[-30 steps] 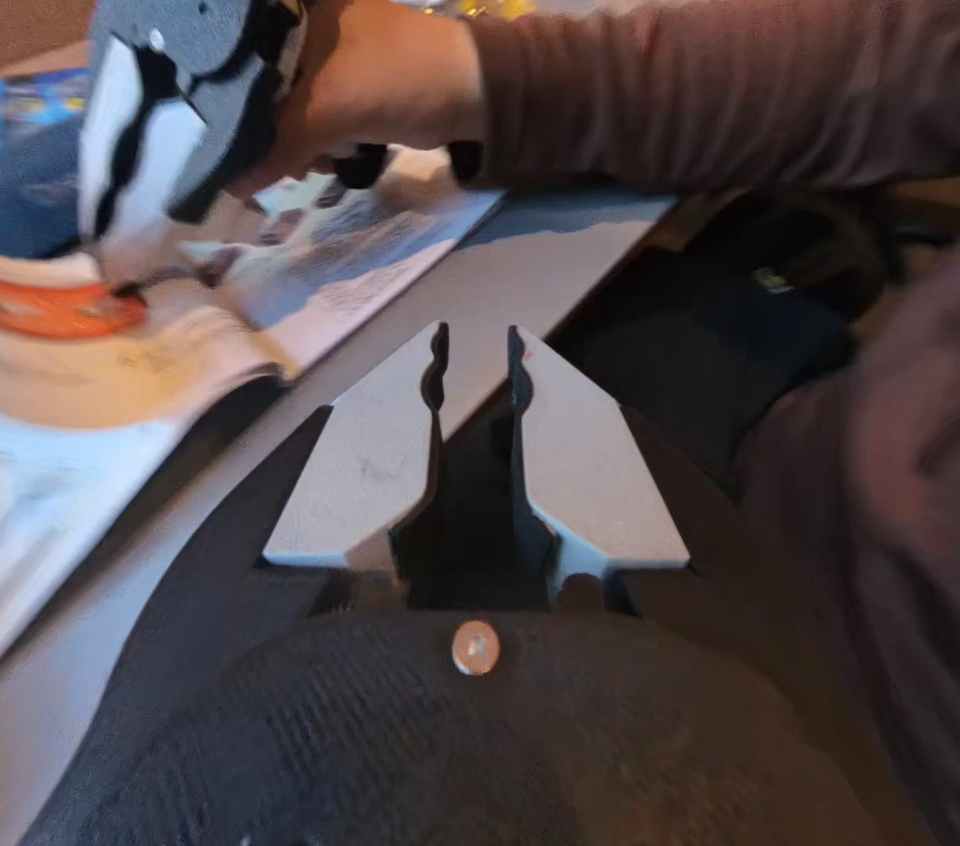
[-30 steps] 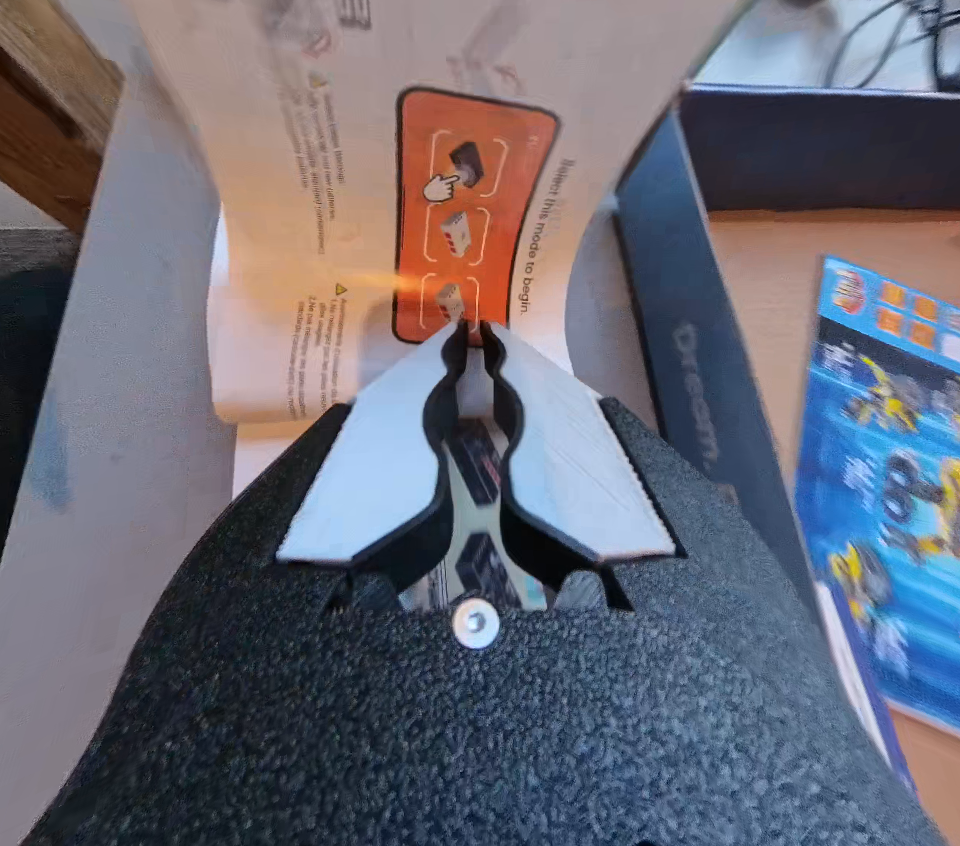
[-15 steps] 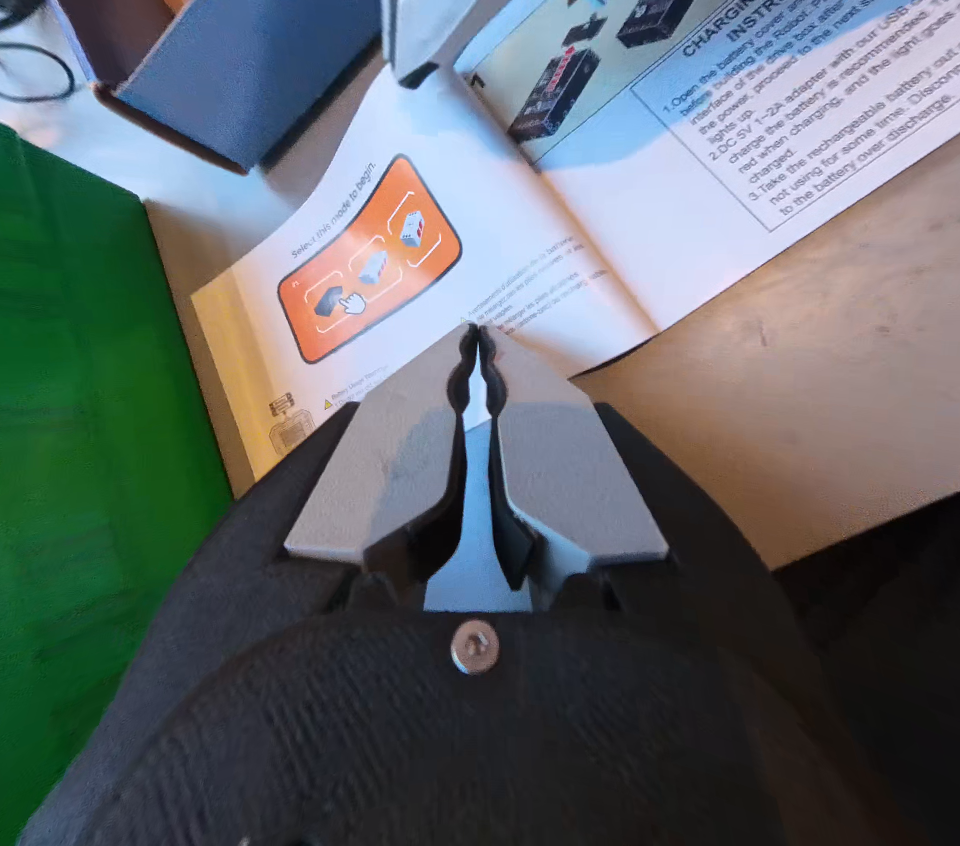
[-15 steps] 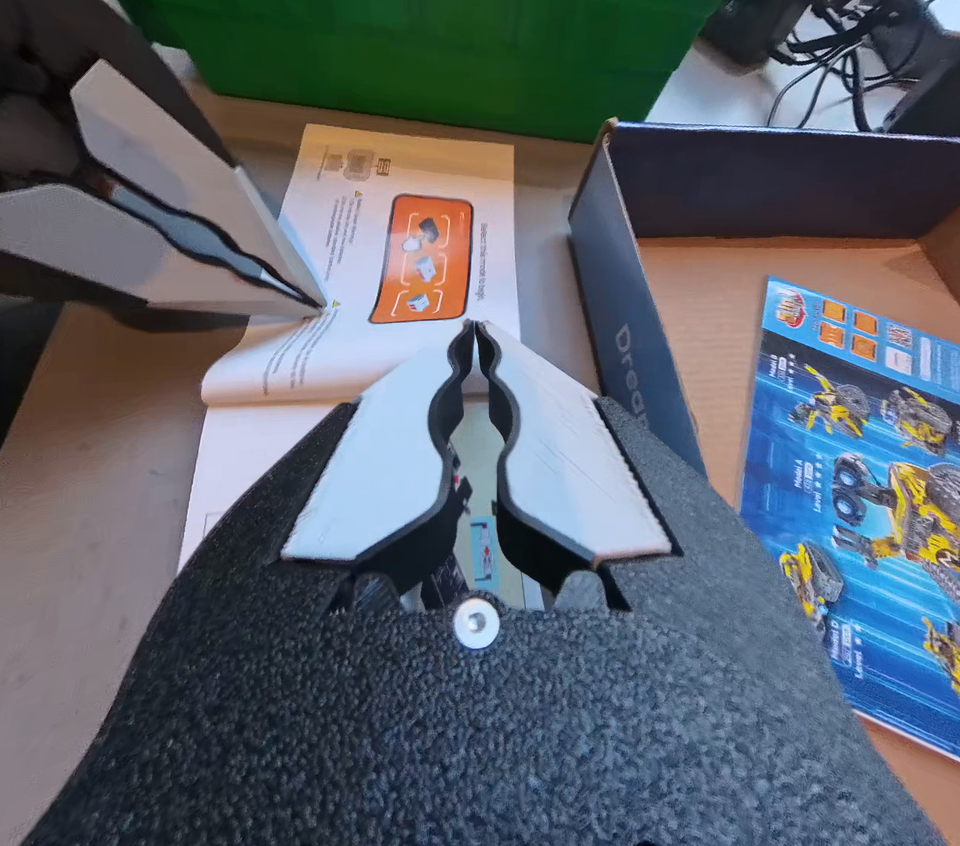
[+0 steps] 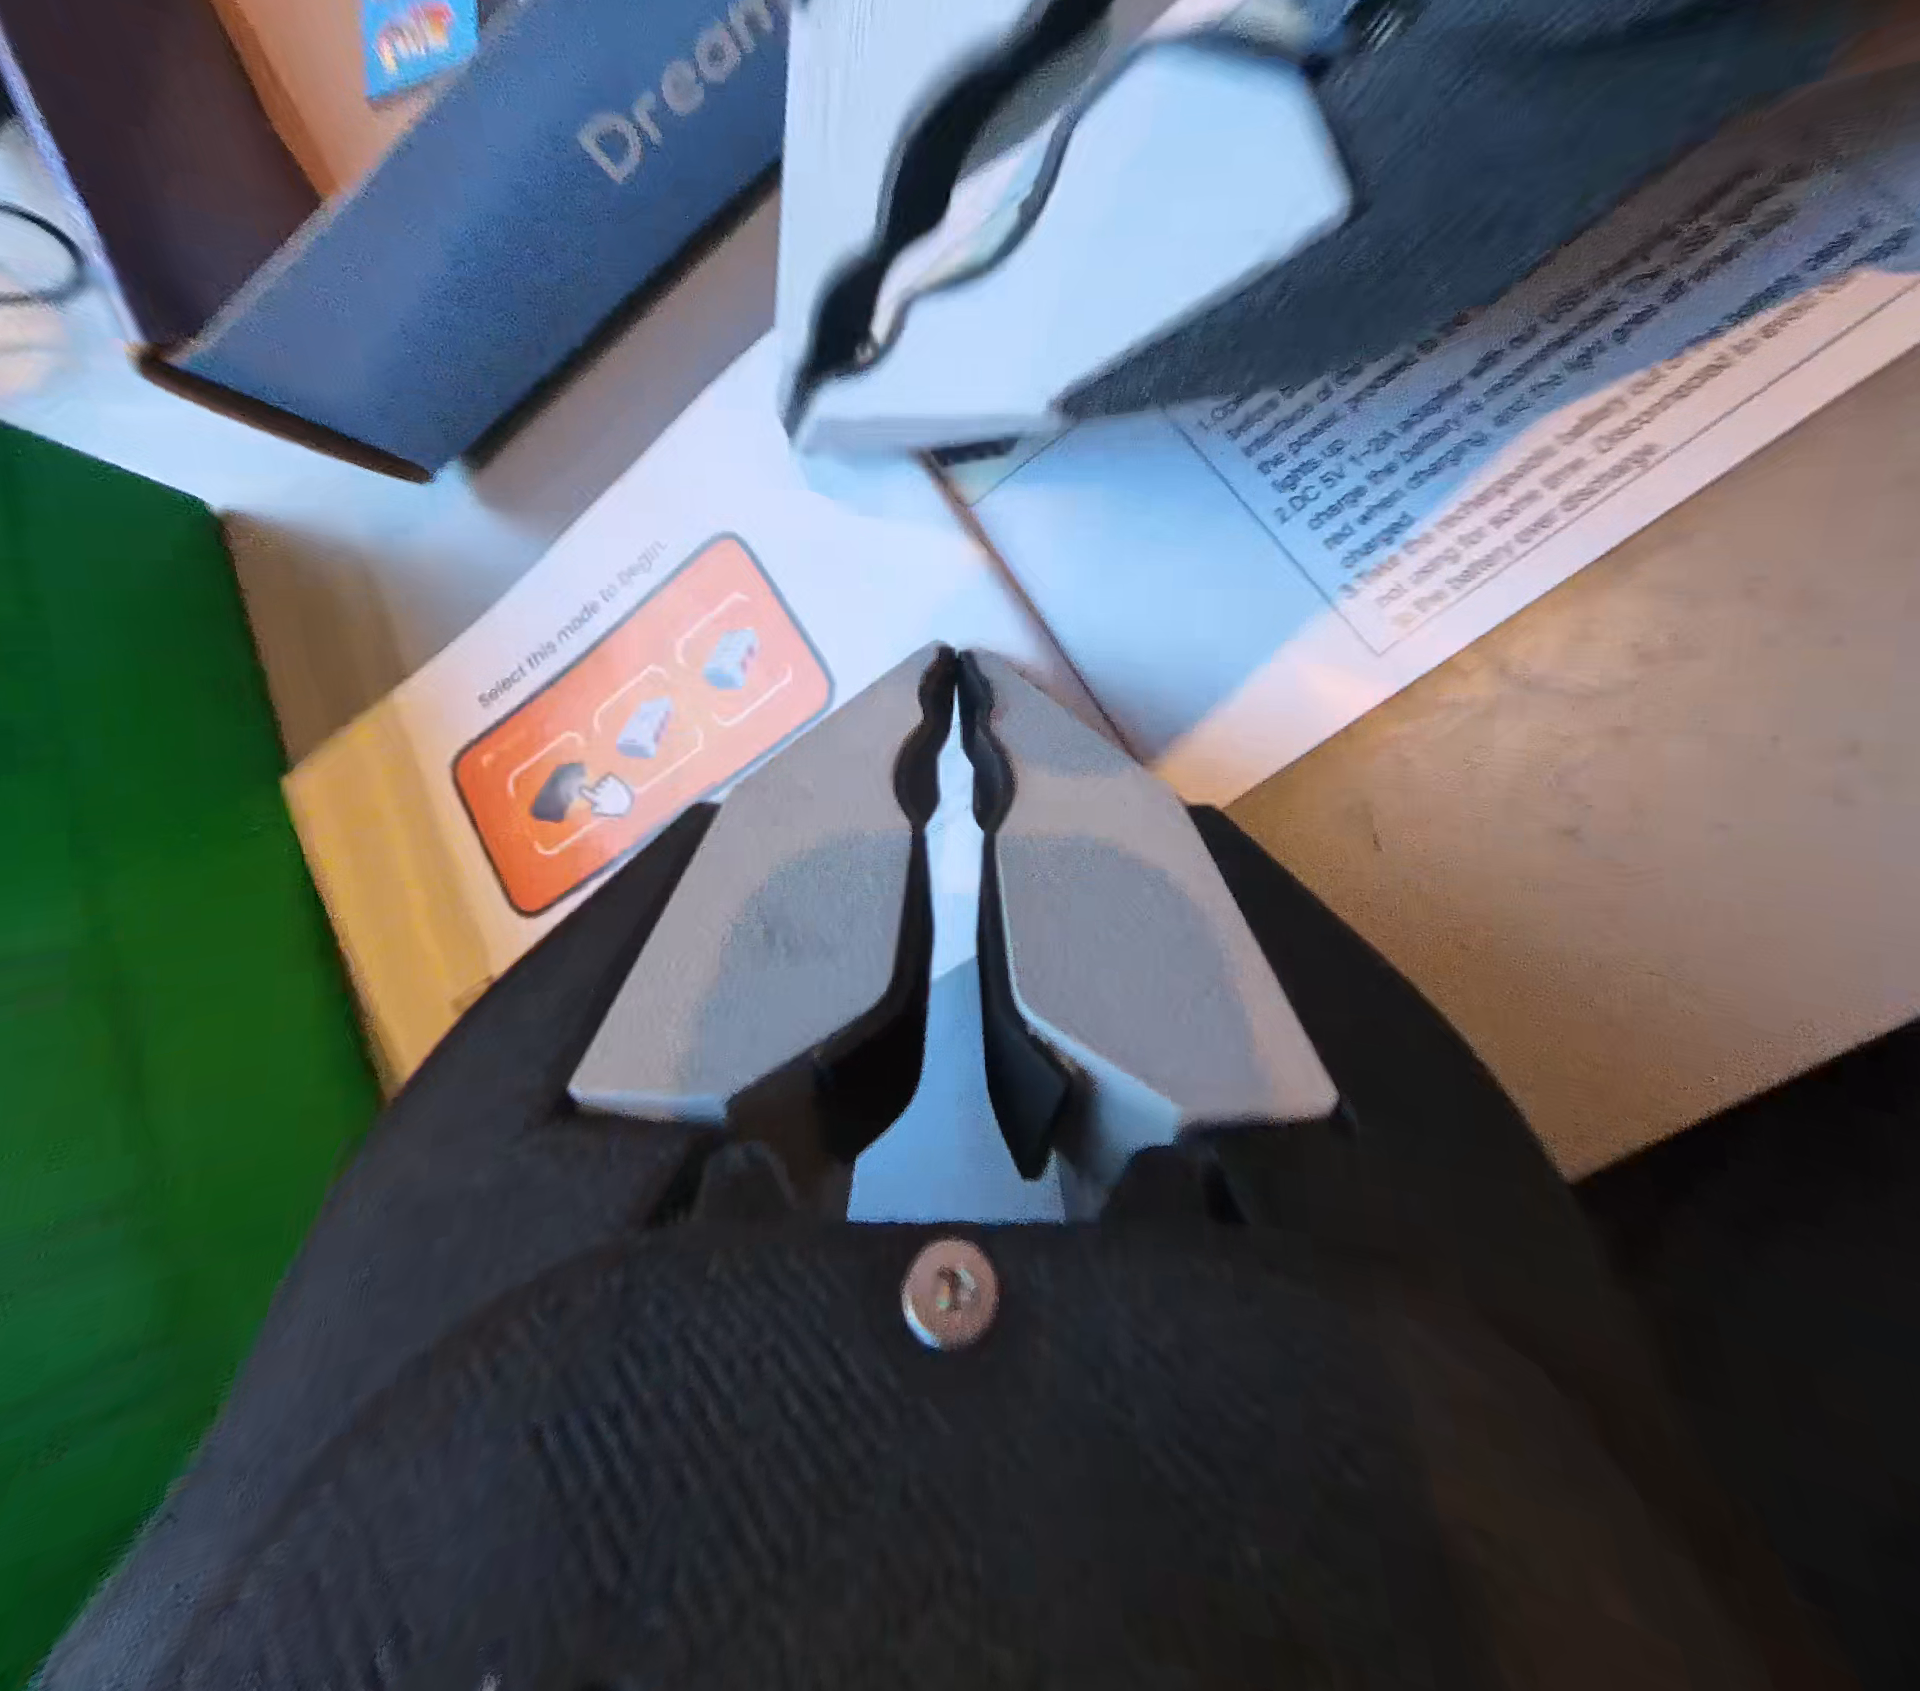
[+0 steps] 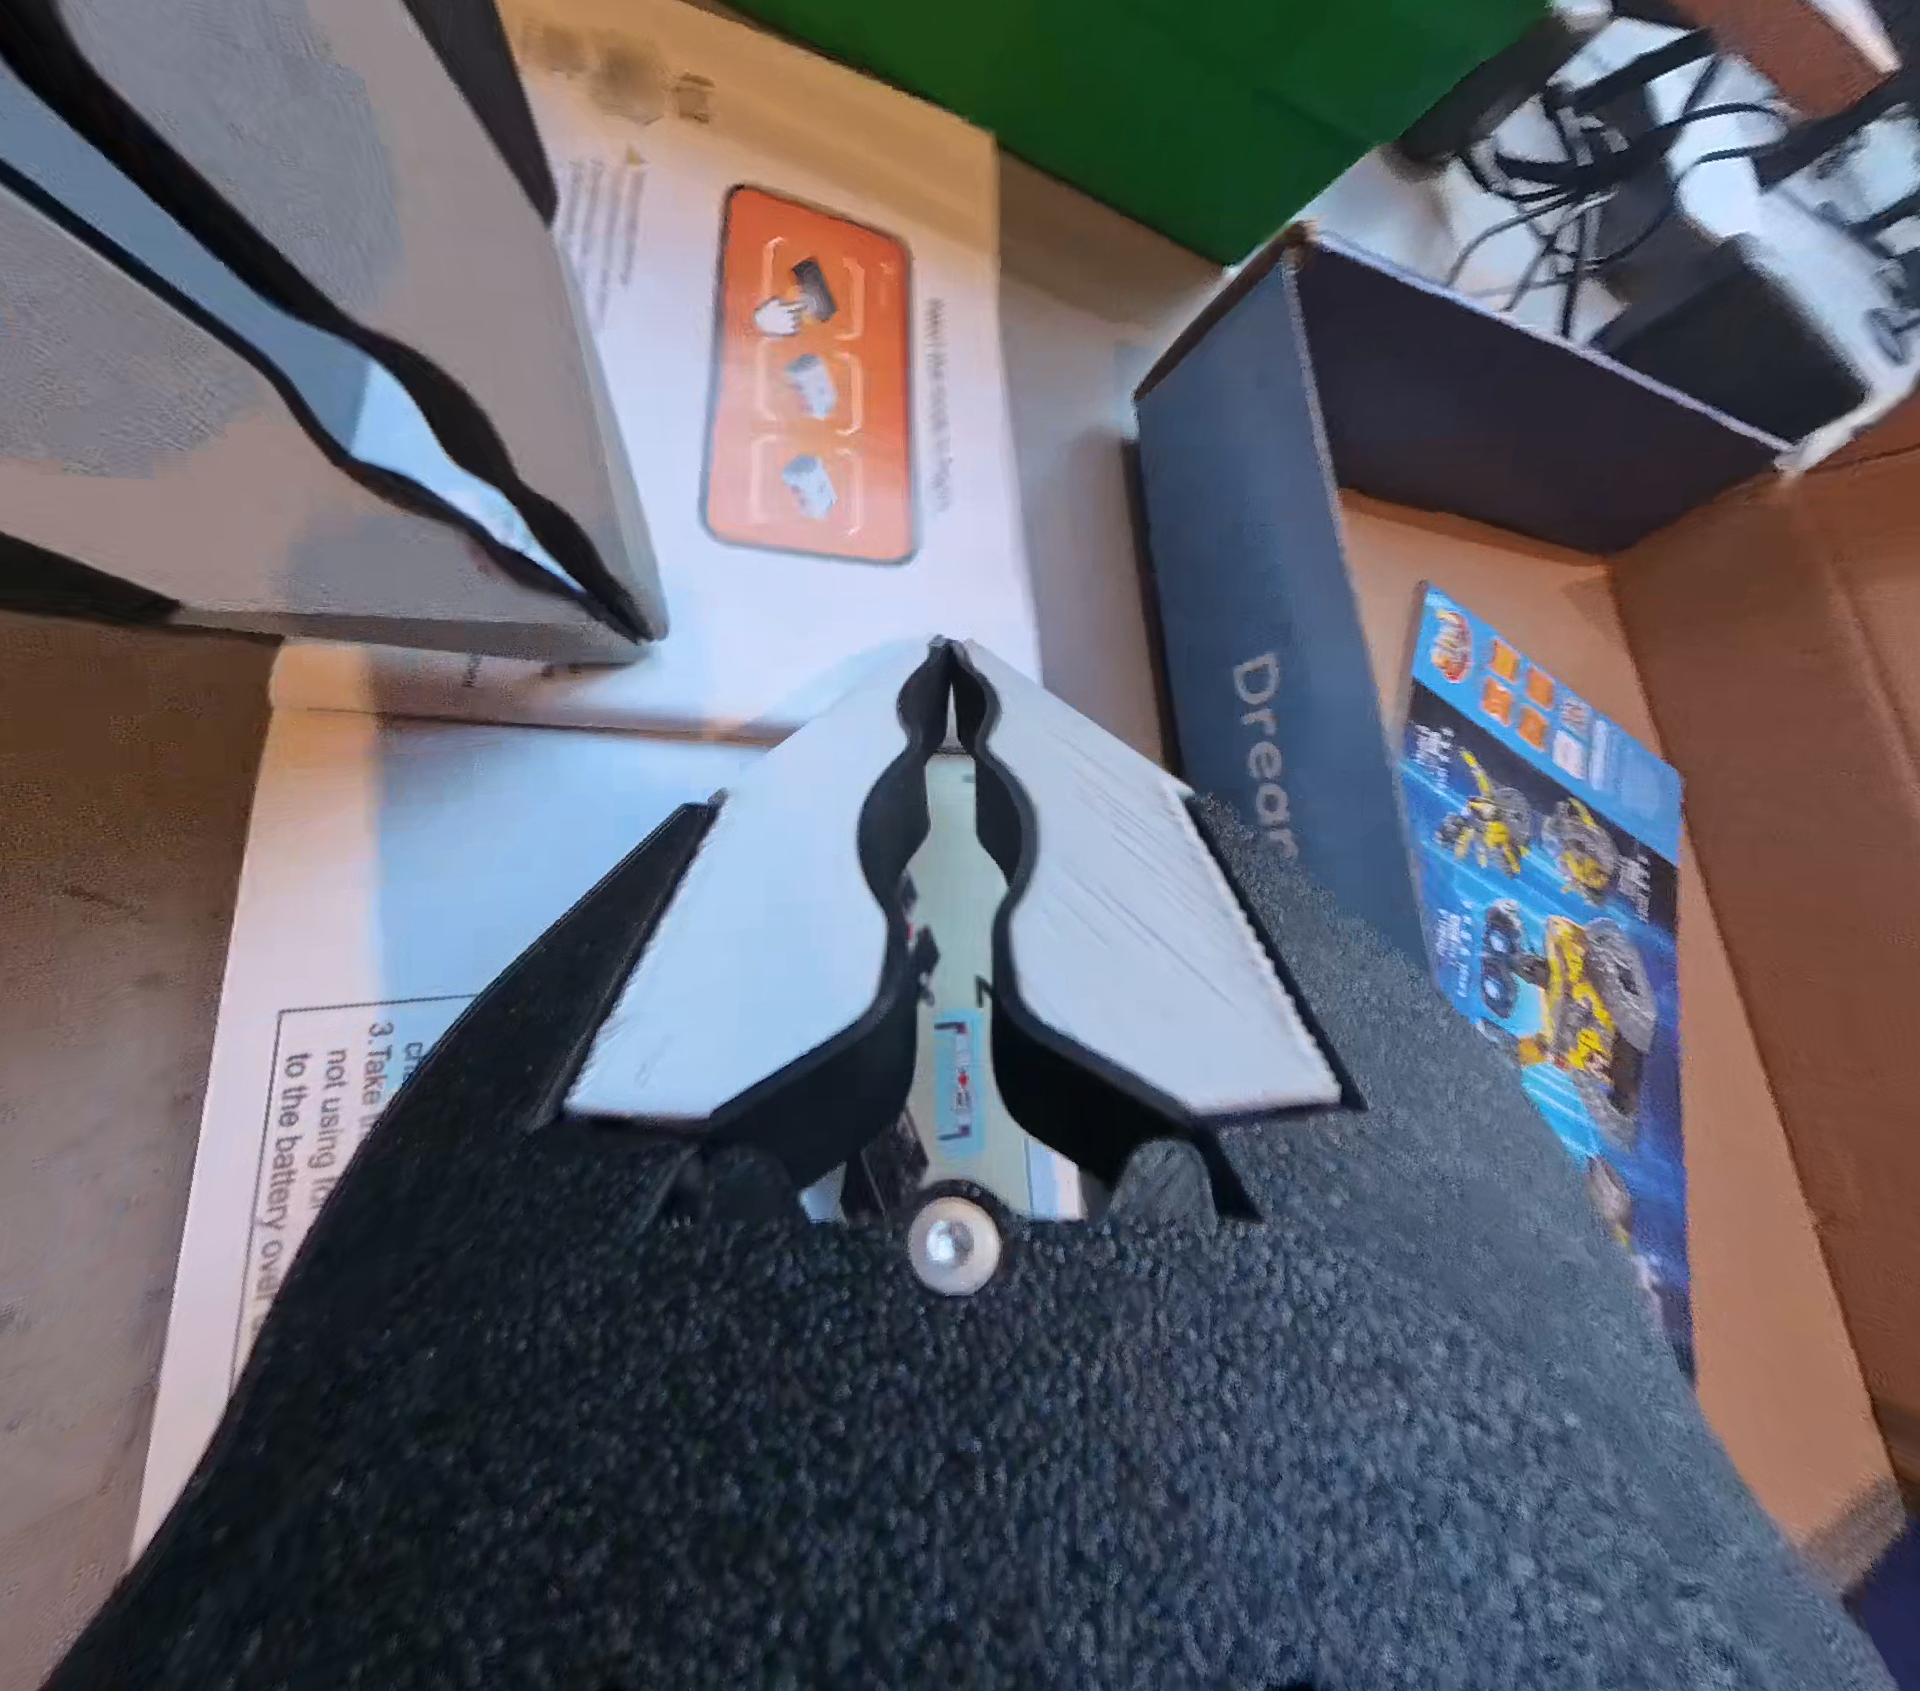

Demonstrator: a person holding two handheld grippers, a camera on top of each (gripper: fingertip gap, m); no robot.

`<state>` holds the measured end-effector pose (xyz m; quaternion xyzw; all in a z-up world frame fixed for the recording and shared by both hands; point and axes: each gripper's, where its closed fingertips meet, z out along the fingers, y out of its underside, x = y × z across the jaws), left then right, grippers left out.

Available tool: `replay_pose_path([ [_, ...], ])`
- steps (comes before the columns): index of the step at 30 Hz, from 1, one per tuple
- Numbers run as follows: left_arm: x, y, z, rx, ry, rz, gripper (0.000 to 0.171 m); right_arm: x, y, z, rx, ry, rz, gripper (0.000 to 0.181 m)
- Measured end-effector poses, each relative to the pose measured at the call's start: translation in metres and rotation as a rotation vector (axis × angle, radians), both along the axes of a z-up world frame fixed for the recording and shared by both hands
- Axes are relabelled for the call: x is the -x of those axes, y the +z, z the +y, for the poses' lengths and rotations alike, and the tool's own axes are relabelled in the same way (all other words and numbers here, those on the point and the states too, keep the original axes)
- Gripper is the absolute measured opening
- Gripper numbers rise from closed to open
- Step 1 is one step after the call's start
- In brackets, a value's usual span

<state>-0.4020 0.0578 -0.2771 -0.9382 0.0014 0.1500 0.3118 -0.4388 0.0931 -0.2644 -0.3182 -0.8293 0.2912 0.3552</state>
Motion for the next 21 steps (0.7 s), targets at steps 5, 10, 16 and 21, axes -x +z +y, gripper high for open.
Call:
replay_pose_path([
  [5, 0.005, -0.006, -0.004, -0.054, 0.046, -0.072, 0.0, -0.017, 0.038, 0.015, 0.11, -0.057, 0.114, 0.0],
  [10, 0.002, 0.013, -0.01, -0.154, 0.103, -0.089, 0.001, -0.067, 0.078, 0.024, 0.323, -0.059, 0.181, 0.005],
  [16, -0.025, 0.06, -0.015, -0.394, 0.13, -0.129, 0.02, -0.113, 0.077, 0.06, 0.388, -0.135, 0.242, 0.009],
  [21, -0.064, 0.065, -0.019, -0.529, 0.084, -0.18, 0.028, -0.138, 0.065, 0.068, 0.422, -0.198, 0.209, 0.011],
])
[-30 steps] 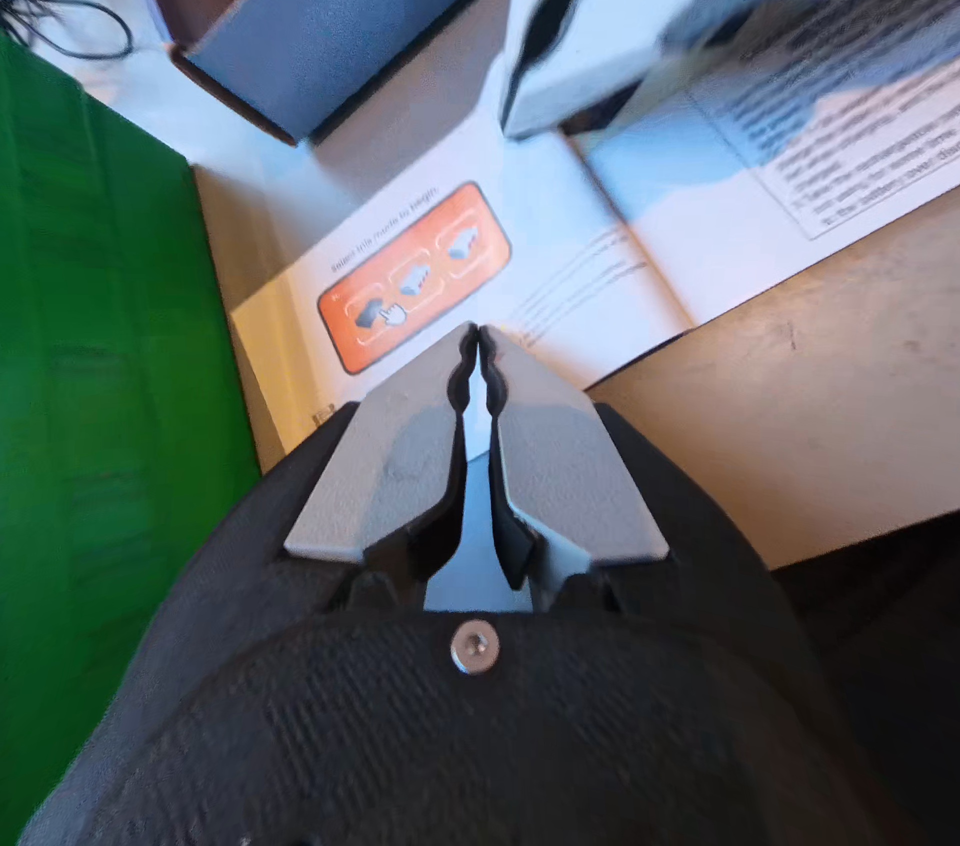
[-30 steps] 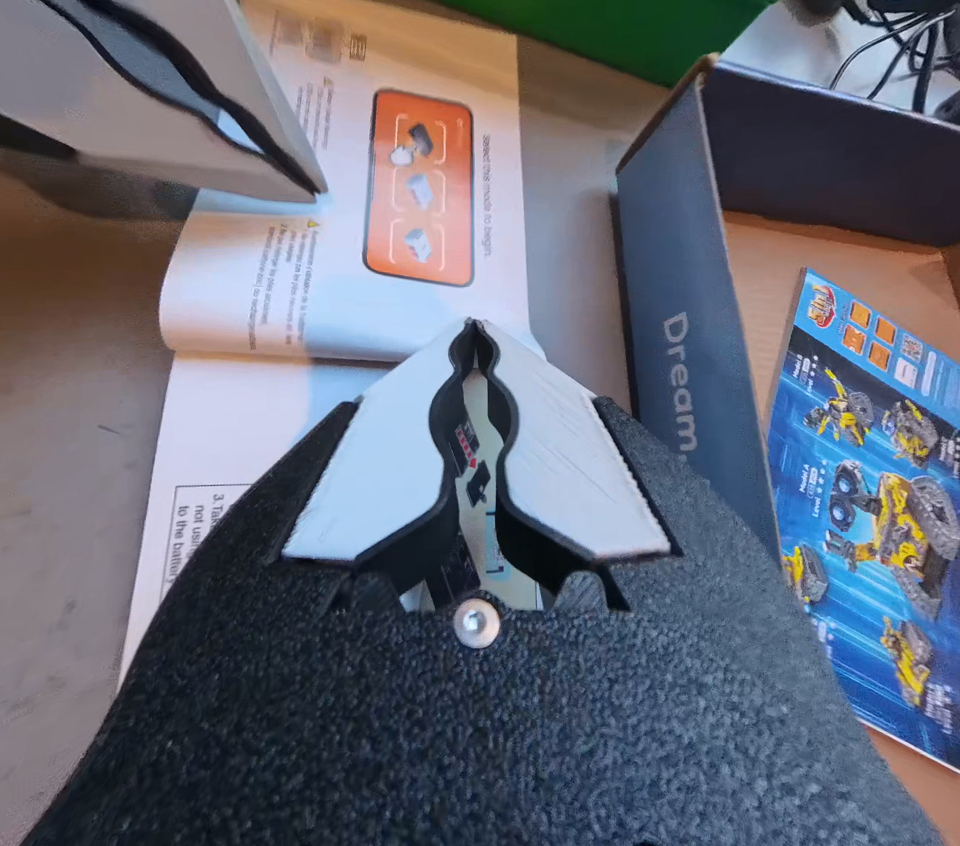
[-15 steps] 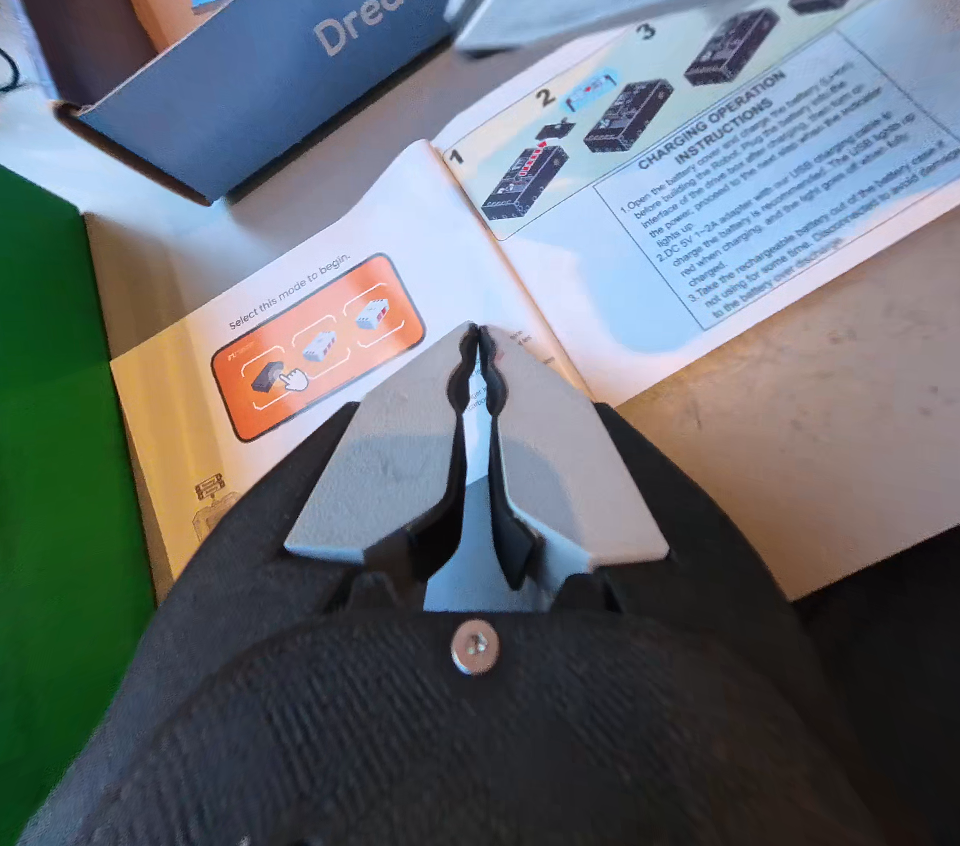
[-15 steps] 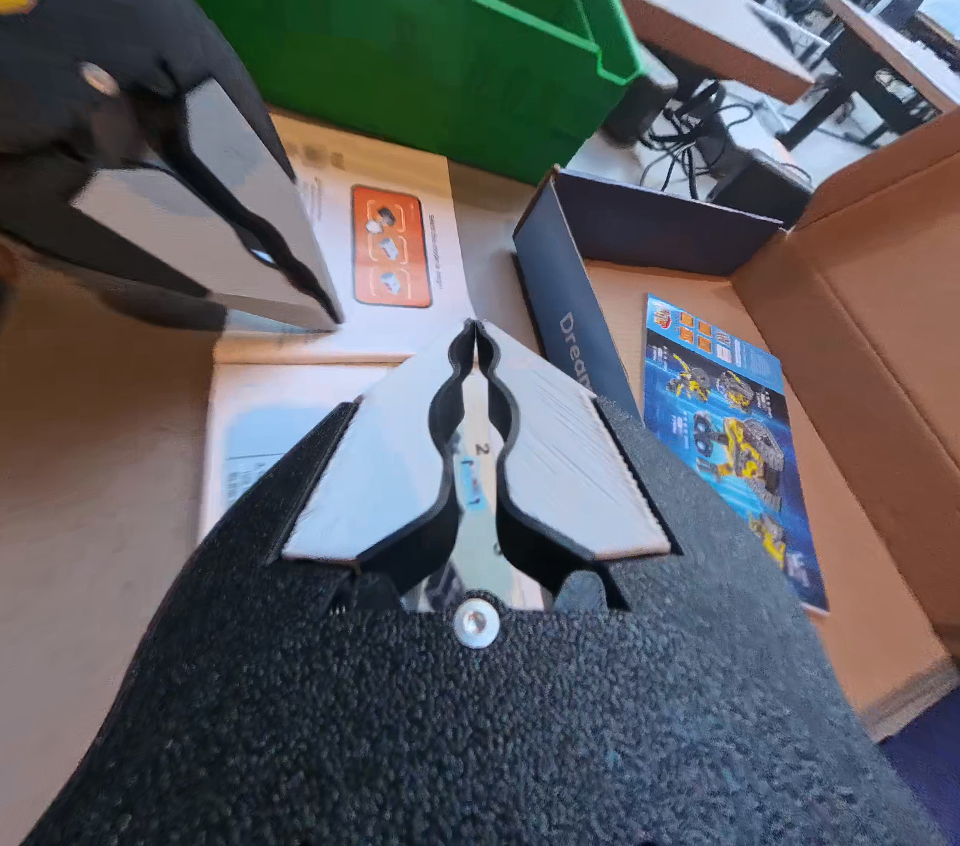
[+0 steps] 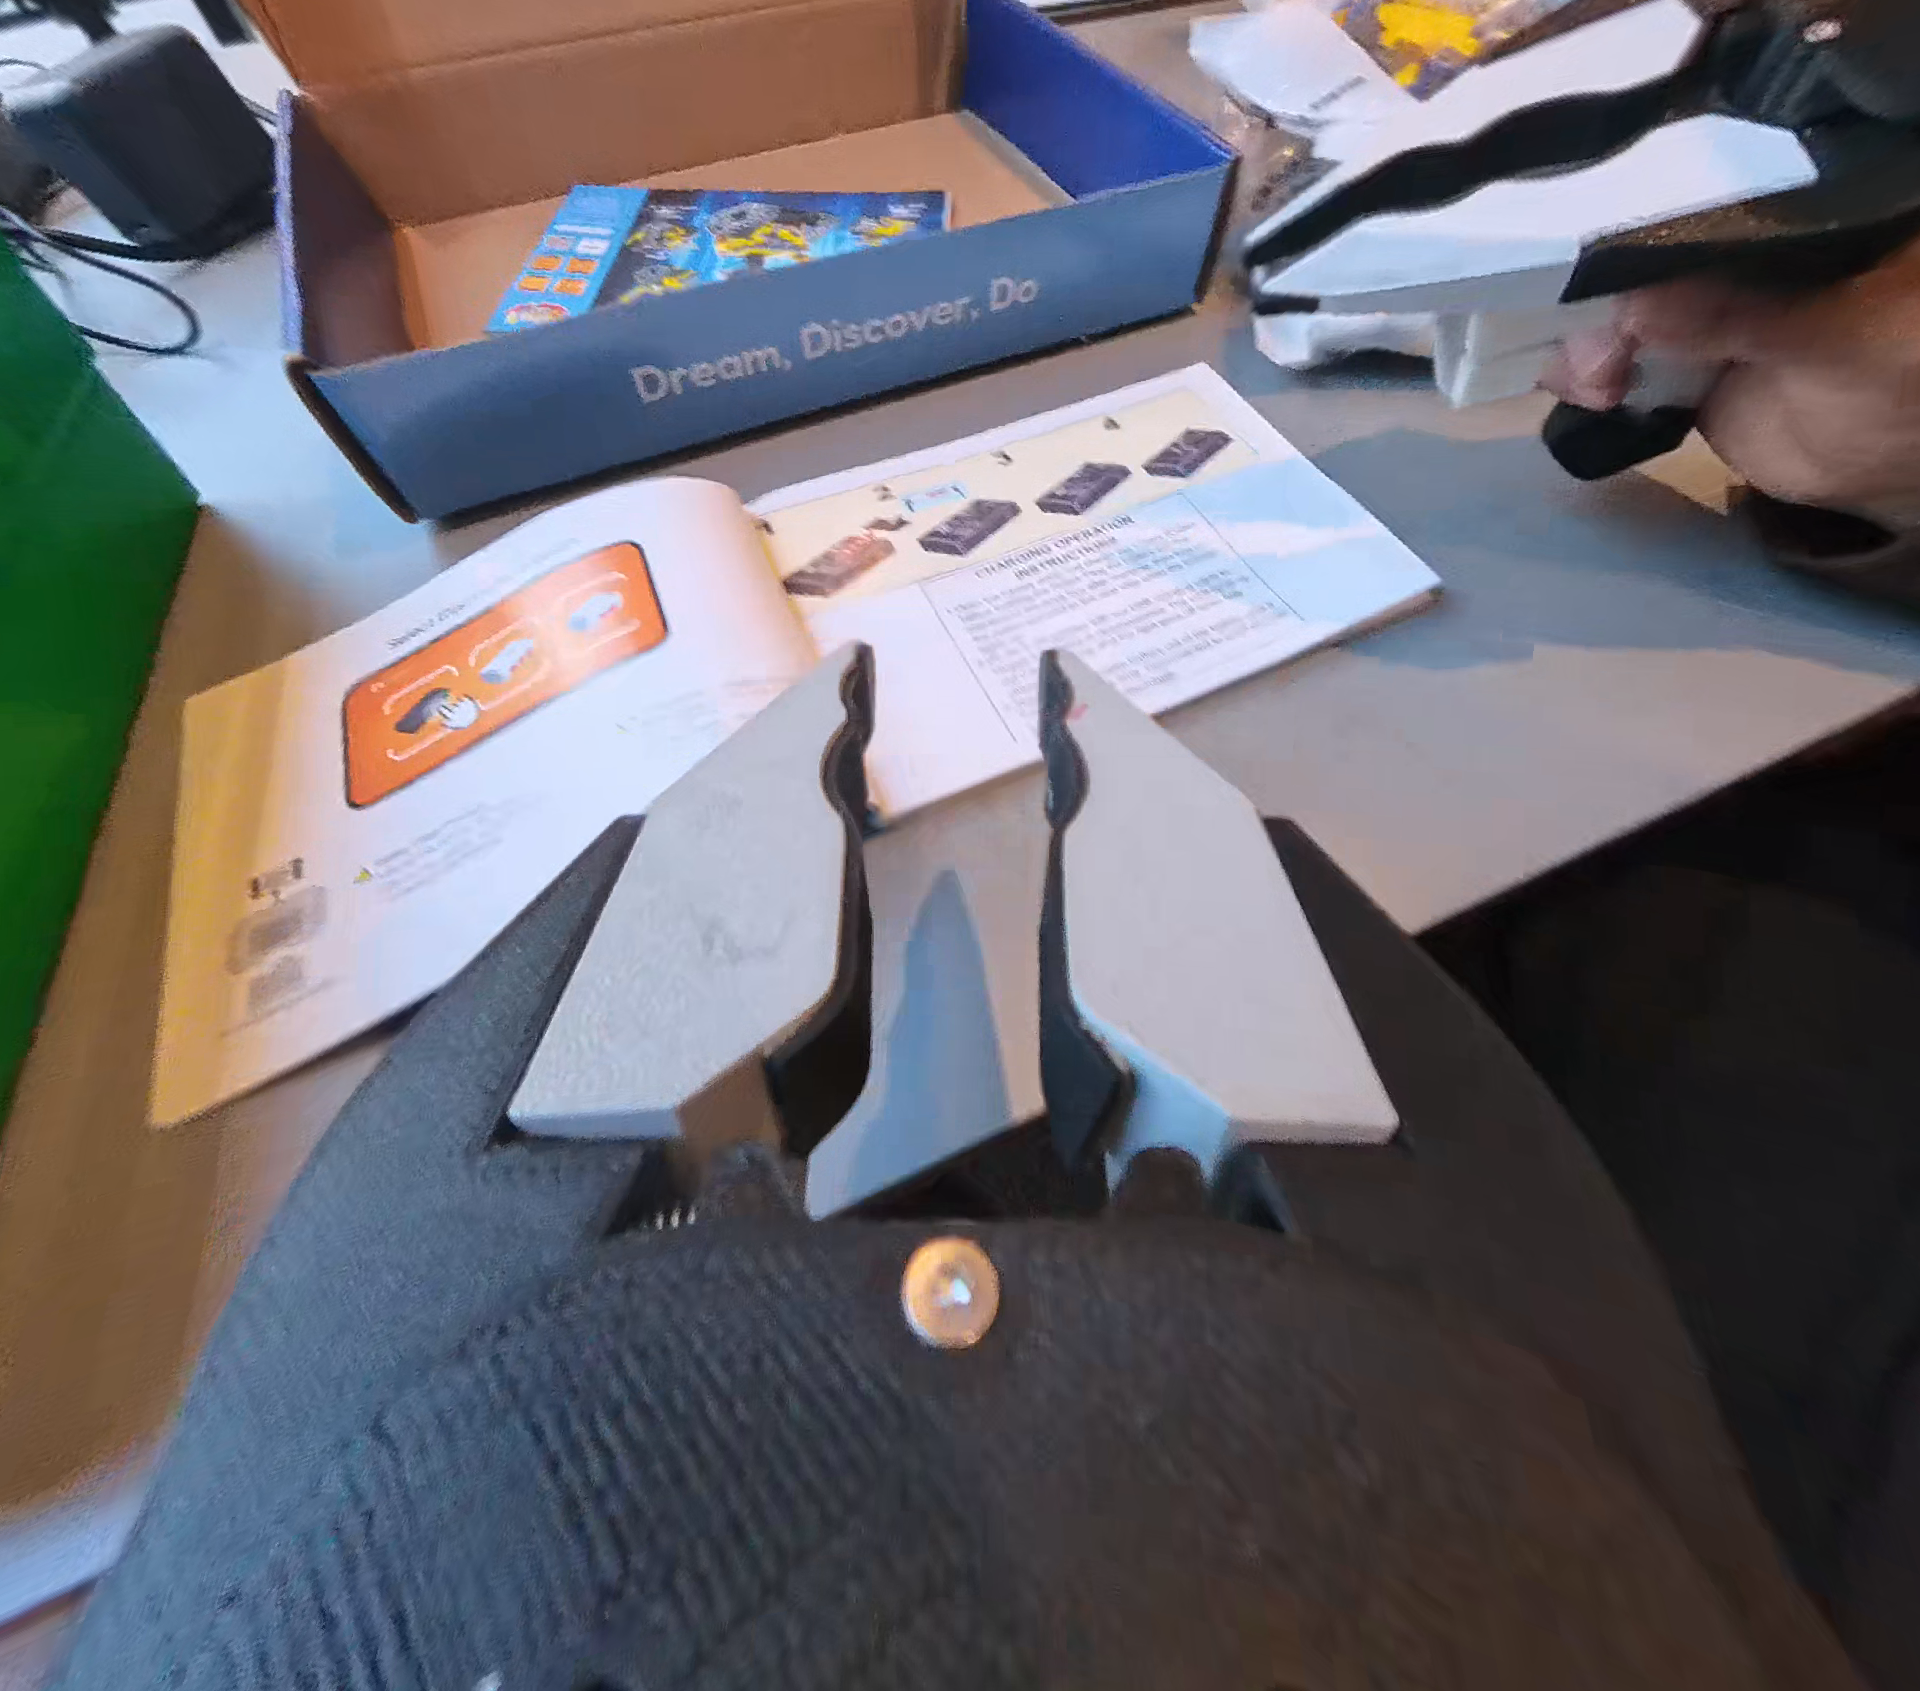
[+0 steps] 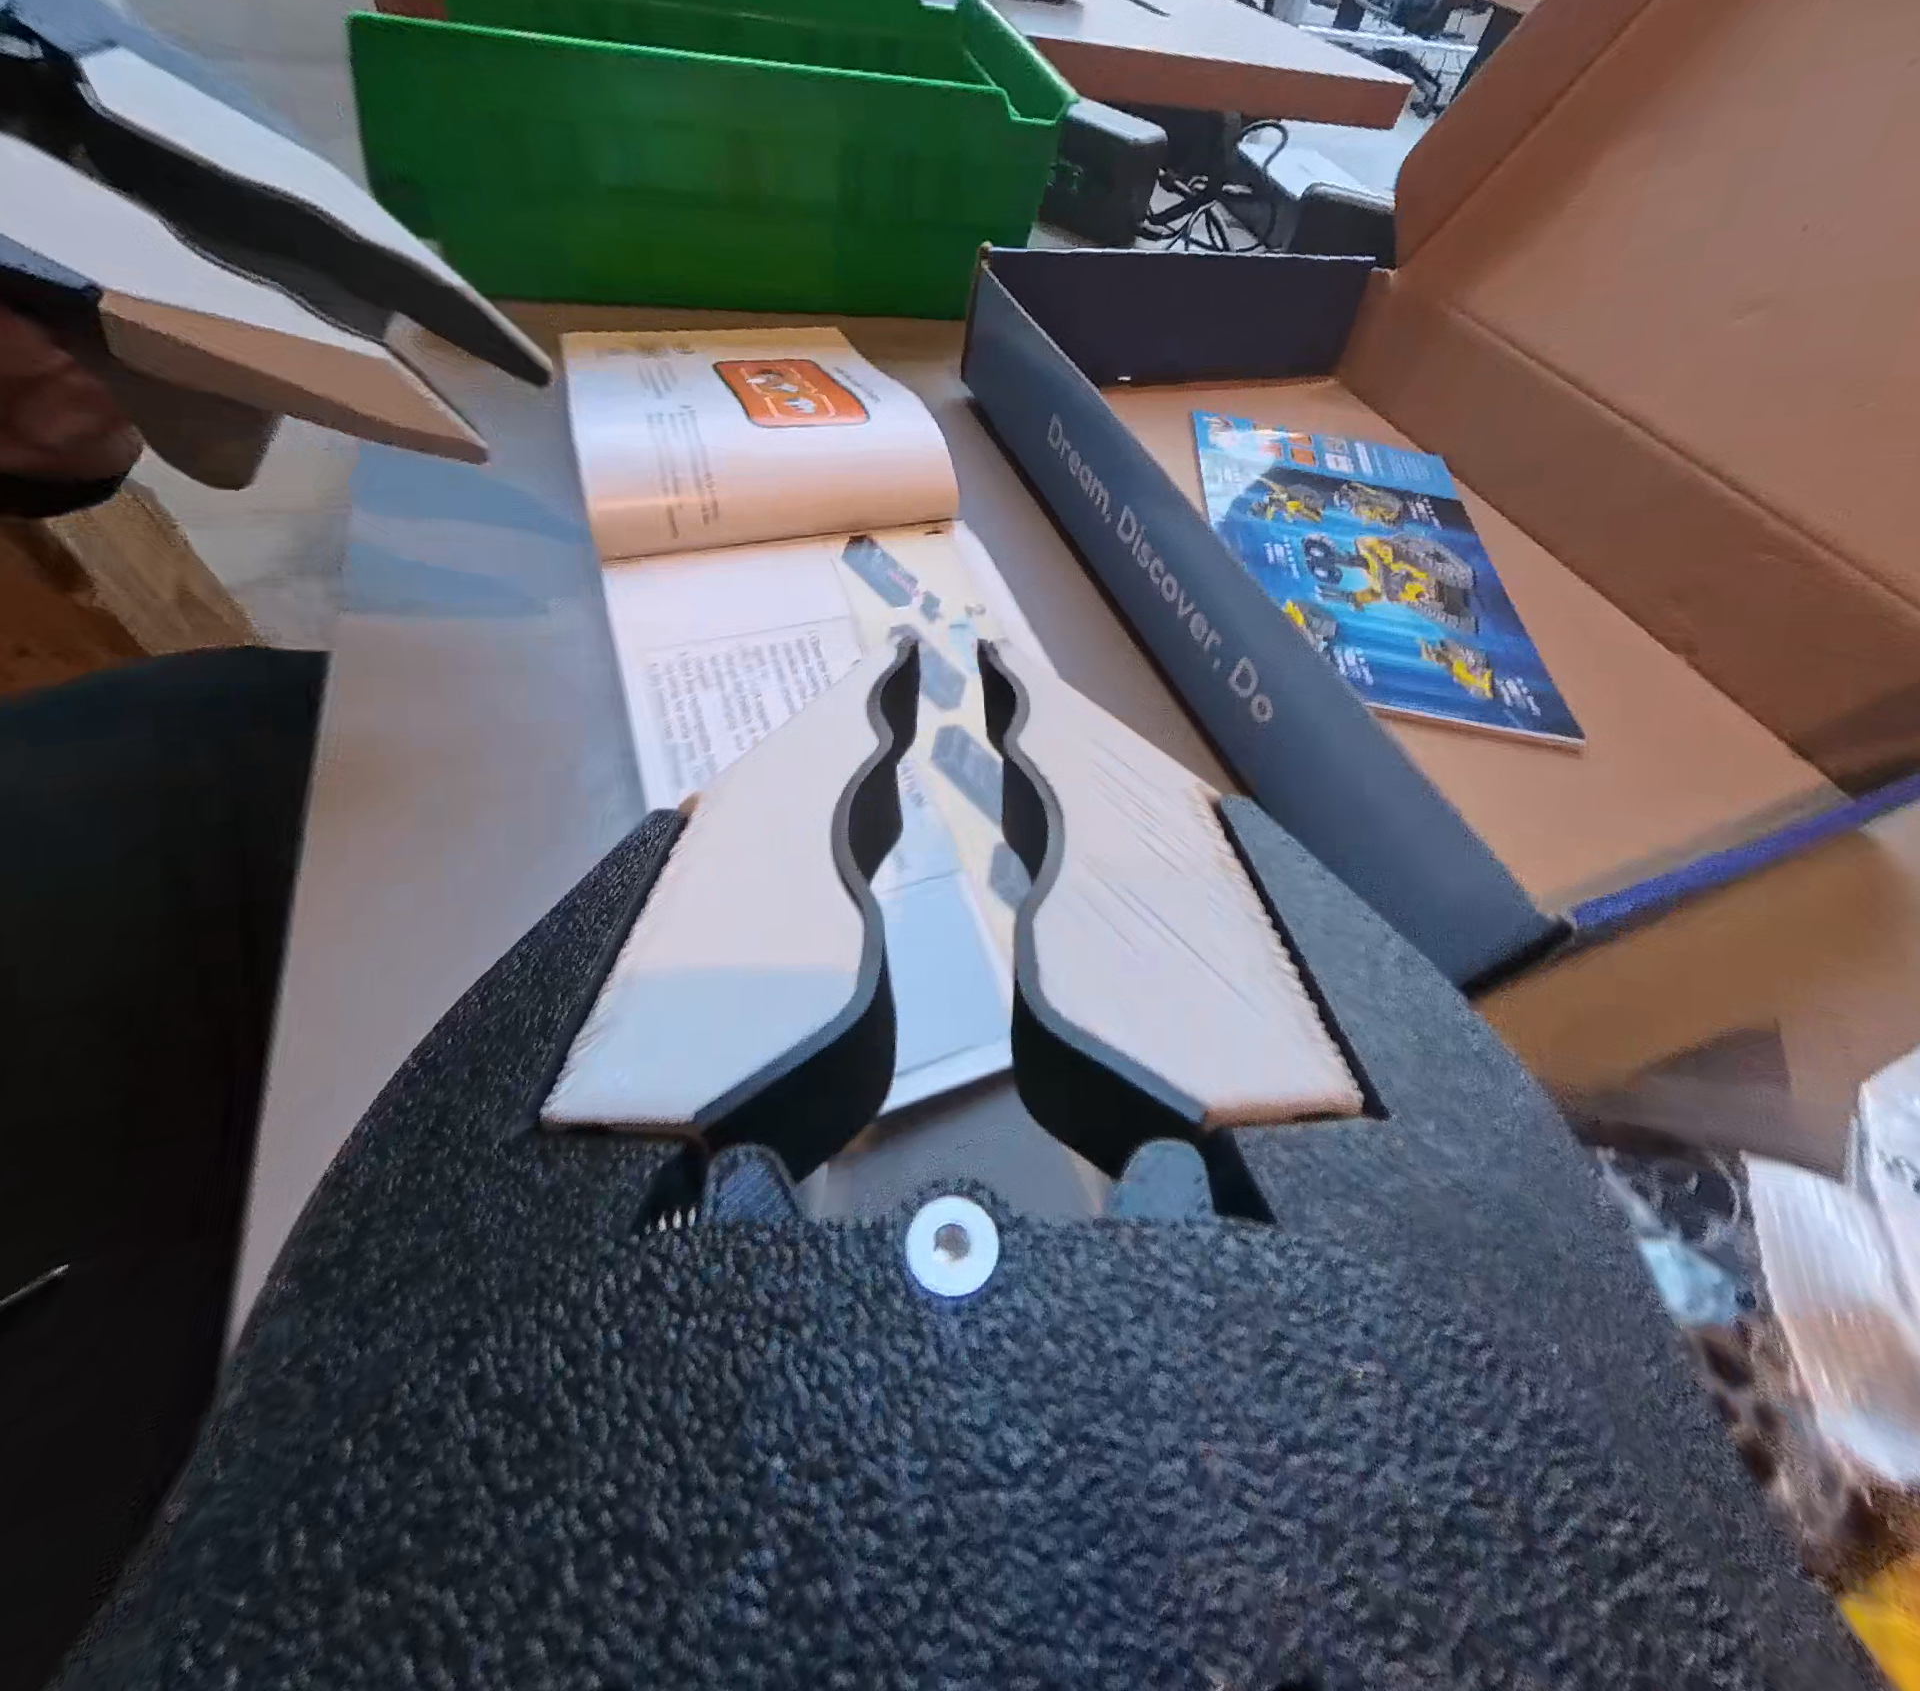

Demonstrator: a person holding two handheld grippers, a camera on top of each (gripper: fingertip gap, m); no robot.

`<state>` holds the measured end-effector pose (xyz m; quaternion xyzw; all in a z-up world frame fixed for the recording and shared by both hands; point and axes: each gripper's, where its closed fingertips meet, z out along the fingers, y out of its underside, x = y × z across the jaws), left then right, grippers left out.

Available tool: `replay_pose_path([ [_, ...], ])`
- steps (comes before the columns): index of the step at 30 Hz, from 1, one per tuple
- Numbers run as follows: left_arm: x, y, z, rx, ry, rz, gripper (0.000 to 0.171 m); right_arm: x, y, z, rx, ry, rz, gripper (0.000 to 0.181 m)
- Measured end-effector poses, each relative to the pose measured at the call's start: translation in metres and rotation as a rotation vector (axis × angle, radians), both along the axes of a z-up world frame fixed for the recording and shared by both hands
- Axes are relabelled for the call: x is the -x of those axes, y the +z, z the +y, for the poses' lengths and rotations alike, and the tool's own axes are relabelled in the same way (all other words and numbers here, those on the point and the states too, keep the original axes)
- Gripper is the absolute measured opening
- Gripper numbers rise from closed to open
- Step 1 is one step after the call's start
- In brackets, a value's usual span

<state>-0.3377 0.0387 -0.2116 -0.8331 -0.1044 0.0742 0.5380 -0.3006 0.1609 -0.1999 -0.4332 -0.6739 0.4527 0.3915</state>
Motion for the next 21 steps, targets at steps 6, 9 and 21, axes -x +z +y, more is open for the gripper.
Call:
replay_pose_path([
  [6, -0.022, -0.01, -0.024, -0.051, -0.022, -0.037, 0.026, -0.045, 0.008, -0.014, 0.074, -0.056, -0.013, 0.011],
  [9, -0.024, -0.008, -0.025, -0.106, -0.036, -0.067, 0.027, -0.062, 0.029, -0.014, 0.072, -0.125, 0.147, 0.008],
  [21, 0.001, -0.02, -0.03, -0.061, -0.152, -0.181, 0.03, -0.031, 0.004, 0.013, -0.159, -0.193, 0.183, 0.005],
])
